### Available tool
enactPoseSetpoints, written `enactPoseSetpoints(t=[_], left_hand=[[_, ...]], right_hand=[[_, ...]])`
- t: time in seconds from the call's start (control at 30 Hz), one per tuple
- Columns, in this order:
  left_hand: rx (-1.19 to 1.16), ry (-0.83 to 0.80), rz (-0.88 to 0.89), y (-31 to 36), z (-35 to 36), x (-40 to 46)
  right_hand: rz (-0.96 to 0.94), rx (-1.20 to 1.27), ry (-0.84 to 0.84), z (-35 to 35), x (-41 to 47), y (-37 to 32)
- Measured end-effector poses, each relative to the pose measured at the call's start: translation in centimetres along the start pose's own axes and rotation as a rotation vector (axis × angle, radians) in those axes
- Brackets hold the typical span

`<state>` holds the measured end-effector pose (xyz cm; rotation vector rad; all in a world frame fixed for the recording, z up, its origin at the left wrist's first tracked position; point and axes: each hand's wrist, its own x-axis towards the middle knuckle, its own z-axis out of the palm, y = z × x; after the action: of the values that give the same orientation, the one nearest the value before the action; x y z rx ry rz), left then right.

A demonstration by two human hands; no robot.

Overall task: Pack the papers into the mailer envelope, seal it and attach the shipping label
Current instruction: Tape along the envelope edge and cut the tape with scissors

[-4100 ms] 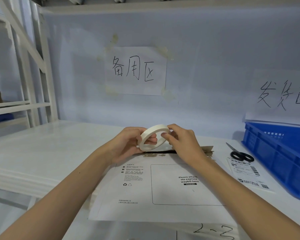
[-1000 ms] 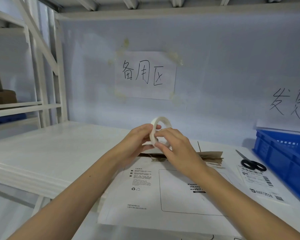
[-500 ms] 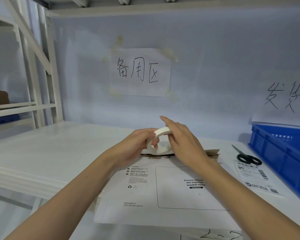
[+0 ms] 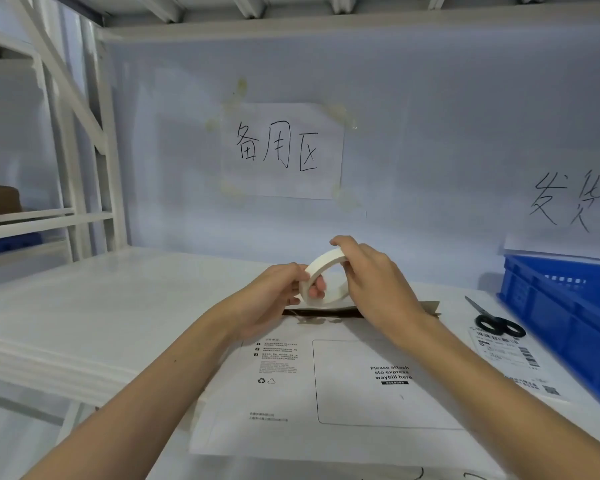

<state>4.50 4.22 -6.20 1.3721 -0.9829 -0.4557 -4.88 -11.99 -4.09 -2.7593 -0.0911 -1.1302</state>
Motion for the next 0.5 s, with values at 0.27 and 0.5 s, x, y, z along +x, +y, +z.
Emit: enactPoseSetpoints(t=[0.27, 0.5], left_hand=[[-0.125, 0.171, 0.006, -0.3, -1.3, 0.5], [0.108, 0.114, -0.119, -1.3, -0.8, 1.1]], right_hand=[[-0.084, -0.15, -0.075, -0.6, 4.1, 0.3], [0.176, 0.195, -0.289, 3.6, 0.9, 3.9]])
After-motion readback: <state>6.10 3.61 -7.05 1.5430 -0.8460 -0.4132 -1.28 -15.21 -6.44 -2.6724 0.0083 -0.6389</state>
